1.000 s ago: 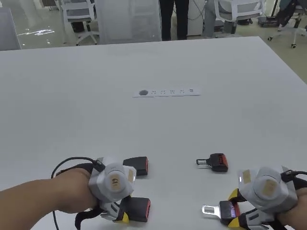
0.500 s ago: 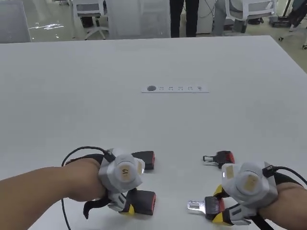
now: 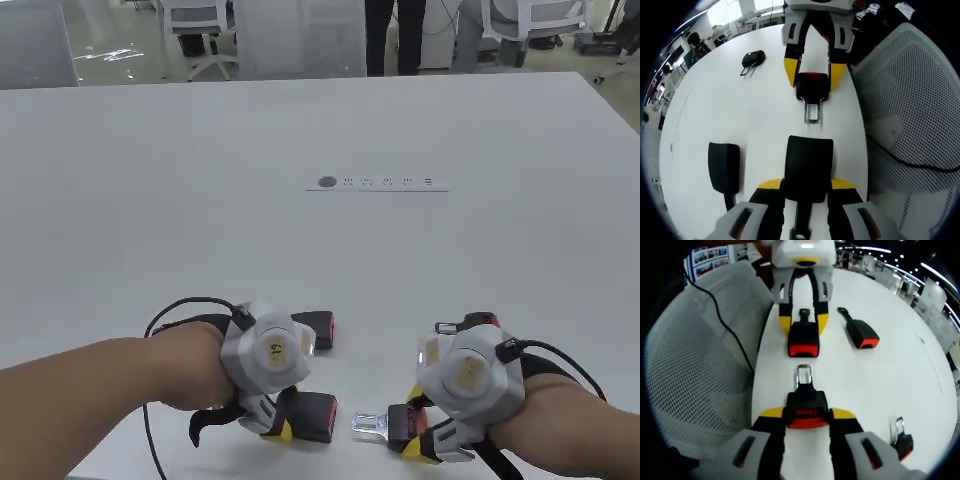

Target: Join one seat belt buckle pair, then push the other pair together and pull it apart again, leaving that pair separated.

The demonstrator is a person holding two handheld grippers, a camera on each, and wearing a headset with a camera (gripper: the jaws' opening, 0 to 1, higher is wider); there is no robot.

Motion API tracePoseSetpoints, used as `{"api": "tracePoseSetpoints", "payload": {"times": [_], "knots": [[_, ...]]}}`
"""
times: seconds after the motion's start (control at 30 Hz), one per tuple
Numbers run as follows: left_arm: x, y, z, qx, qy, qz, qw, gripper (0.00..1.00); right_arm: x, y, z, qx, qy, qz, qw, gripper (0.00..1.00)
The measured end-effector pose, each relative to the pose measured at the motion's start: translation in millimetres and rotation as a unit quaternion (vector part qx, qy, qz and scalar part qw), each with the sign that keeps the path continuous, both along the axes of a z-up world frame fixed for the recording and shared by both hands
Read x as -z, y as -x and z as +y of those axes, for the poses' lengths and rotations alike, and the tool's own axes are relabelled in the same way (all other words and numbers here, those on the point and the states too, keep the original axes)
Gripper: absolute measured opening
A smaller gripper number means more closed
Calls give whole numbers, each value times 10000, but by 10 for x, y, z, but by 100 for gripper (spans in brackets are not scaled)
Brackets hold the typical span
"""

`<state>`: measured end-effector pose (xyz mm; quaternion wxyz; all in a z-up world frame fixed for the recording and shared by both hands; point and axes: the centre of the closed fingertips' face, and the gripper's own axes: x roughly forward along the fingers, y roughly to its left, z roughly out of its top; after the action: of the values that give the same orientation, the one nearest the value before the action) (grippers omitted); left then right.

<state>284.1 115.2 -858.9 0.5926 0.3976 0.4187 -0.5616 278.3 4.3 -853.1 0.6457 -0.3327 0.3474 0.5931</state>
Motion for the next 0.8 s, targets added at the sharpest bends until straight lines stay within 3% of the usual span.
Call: {"api": "tracePoseSetpoints", "payload": {"times": [0.23,0.6,0.8], "knots": [[3,-1,6,-80,14,-11,10000,34,3,8,158,-28,-46,3,10000,33],[7,9,-2,-150,-29,-14,9999,33,14,17,221,-21,23,-31,10000,33],[7,7,1,-239,41,-31,9997,33,10,-7,305,29,-104,2,9999,32]]}}
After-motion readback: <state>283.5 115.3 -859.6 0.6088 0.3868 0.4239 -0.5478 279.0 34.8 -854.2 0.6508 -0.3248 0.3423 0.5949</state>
